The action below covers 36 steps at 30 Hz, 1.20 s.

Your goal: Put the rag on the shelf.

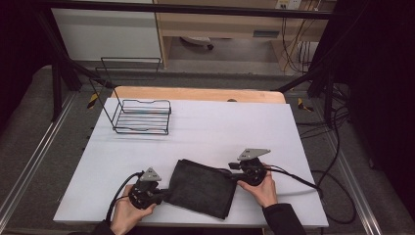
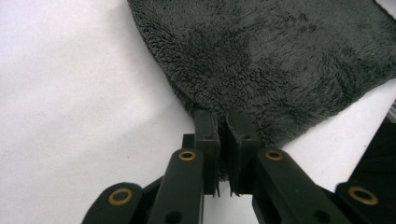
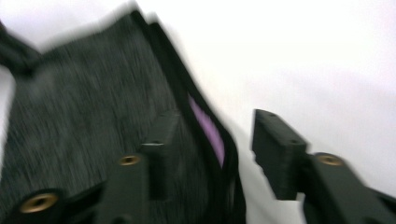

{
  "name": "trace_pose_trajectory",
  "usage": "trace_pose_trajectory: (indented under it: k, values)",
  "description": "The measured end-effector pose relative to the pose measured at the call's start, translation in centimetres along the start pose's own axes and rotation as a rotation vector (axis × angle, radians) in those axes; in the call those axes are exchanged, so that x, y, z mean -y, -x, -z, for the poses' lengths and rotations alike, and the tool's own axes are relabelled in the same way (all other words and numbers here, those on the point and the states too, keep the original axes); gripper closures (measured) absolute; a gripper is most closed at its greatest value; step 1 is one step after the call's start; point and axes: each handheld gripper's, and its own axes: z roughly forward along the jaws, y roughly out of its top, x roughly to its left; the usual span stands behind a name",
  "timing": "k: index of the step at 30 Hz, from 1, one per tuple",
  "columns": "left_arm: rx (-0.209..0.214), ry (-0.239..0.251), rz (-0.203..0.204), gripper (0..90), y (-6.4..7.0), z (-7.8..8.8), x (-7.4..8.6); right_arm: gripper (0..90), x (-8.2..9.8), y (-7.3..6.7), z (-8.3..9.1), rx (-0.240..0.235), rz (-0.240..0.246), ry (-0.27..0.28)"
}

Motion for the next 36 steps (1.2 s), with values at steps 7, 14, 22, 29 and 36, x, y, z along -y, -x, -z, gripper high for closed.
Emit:
trace_pose_trajectory:
  k: [7,14,22,29,36]
  values:
    - [-0.032,0.025,-0.023,82.7,0.4,-0.1,0.4,41.8,-3.5,-1.4,-3.6,-0.041,0.023,0.032]
    - [-0.045,0.029,-0.032,82.8,0.7,-0.1,0.5,44.2,-6.0,-3.1,-9.1,-0.090,0.071,-0.038]
    - [-0.042,0.025,-0.036,82.8,0.6,-0.1,0.4,56.0,-6.2,-3.4,-11.5,-0.168,0.083,-0.110]
    - [-0.038,0.016,-0.030,82.9,0.6,-0.1,0.3,73.6,-6.2,-3.2,-11.8,-0.240,0.056,-0.140]
    - [-0.014,-0.009,-0.037,83.8,0.2,0.2,-0.3,78.7,-6.5,-3.2,-11.4,-0.234,0.052,-0.120]
